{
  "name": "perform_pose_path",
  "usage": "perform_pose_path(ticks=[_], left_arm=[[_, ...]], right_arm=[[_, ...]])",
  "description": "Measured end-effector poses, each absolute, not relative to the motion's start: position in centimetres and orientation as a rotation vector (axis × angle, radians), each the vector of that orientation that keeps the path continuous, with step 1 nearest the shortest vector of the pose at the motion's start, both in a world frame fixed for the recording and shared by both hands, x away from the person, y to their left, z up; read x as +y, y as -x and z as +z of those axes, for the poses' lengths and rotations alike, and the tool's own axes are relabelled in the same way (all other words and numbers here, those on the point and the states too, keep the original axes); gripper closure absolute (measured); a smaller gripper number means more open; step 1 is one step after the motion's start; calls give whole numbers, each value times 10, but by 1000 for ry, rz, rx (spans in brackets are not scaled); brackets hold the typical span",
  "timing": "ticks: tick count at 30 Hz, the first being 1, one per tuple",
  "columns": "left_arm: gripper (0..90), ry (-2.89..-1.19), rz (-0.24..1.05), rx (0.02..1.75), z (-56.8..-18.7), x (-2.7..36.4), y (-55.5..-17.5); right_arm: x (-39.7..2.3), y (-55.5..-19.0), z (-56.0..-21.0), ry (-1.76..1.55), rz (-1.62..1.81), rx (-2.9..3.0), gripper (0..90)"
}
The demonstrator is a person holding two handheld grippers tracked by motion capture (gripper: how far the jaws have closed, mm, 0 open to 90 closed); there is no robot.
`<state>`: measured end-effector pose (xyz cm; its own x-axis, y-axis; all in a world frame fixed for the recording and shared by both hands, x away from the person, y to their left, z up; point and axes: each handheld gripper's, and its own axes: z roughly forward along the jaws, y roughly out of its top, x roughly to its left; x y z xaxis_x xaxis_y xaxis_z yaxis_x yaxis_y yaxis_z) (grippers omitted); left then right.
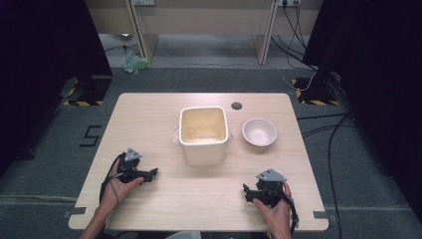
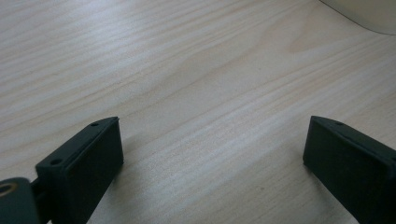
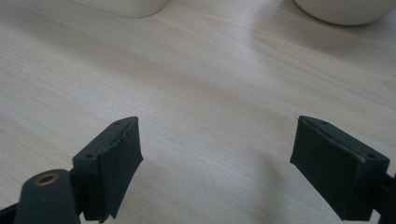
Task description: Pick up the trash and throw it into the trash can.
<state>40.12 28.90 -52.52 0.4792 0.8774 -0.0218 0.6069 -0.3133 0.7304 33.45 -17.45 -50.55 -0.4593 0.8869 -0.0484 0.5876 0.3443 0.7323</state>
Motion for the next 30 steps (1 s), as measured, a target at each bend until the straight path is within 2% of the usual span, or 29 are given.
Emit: perform_pose_path(ticks=[18, 30], left_arm=[[39, -2039, 506, 1222, -525, 289, -401], [40, -2039, 506, 1221, -525, 289, -401]], right_arm=[[-176, -359, -478, -1296, 871, 2126, 161], [-173, -394, -461, -1249, 845, 2104, 191]])
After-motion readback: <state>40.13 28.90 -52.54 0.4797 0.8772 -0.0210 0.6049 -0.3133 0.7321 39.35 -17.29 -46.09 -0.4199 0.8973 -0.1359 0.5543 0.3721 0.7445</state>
